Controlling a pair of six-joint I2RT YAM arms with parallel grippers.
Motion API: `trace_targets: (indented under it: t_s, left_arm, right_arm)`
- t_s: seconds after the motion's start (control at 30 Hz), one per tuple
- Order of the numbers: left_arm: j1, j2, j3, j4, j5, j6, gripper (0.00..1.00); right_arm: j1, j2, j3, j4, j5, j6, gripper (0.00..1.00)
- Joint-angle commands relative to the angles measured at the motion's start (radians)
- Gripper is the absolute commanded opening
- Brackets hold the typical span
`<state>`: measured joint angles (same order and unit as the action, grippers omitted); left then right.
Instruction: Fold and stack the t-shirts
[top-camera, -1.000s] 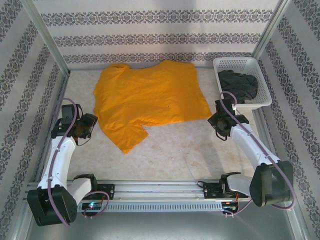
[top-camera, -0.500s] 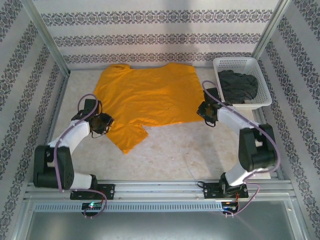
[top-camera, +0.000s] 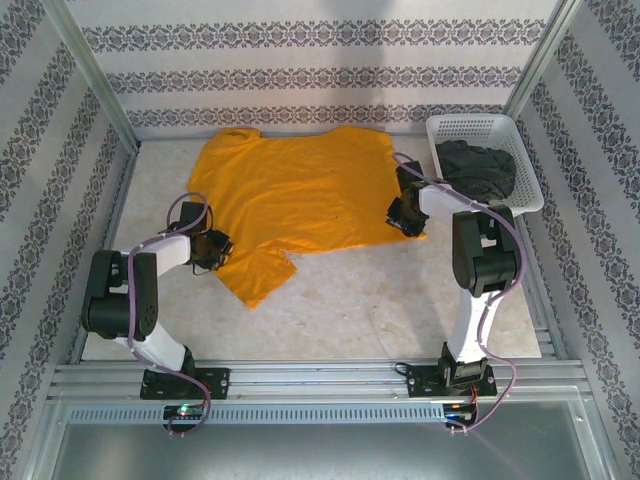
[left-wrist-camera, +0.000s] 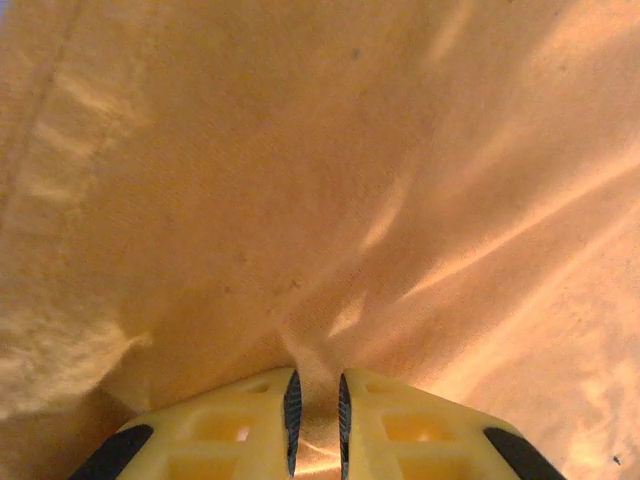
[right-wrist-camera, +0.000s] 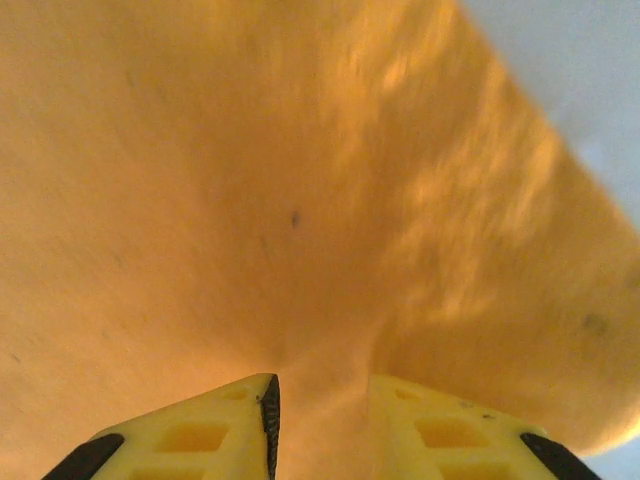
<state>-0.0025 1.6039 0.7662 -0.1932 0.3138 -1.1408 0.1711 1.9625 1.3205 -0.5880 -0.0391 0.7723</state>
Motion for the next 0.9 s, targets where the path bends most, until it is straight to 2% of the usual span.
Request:
trace_targets:
  t_s: [0.0, 0.23, 0.47, 0.53, 0.63, 0.73, 0.87]
  left_arm:
    - [0.026, -0.043, -0.092, -0.104, -0.031, 0.041, 0.2]
    - [0.093, -0.18, -0.193, -0.172, -0.004, 0.12, 0.2]
    - [0.102, -0.226, -0.188, -0.248, 0.033, 0.172, 0.21]
    - [0.102, -0.273, -0.173, -0.309, 0.008, 0.18, 0.24]
    - [0.101, -0.392, -0.142, -0.422, -0.059, 0.185, 0.37]
    - [0.099, -0.51, -0.122, -0.549, -0.112, 0.181, 0.4]
    - [0.061, -0.594, -0.141, -0.695, -0.091, 0.18, 0.4]
  right_arm:
    - [0.032, 0.023, 0.01, -0.191, 0.031, -0.035, 0.32]
    - [0.07, -0.069, -0.127, -0.24, 0.016, 0.0, 0.31]
    - [0.111, -0.244, -0.343, -0.203, 0.018, 0.073, 0.32]
    - [0.111, -0.282, -0.357, -0.172, 0.015, 0.071, 0.34]
    - [0.114, -0.367, -0.339, -0.163, 0.042, 0.05, 0.36]
    - [0.112, -0.481, -0.337, -0.158, 0.085, 0.021, 0.37]
    - [0.107, -0.603, -0.359, -0.154, 0.086, -0.027, 0.39]
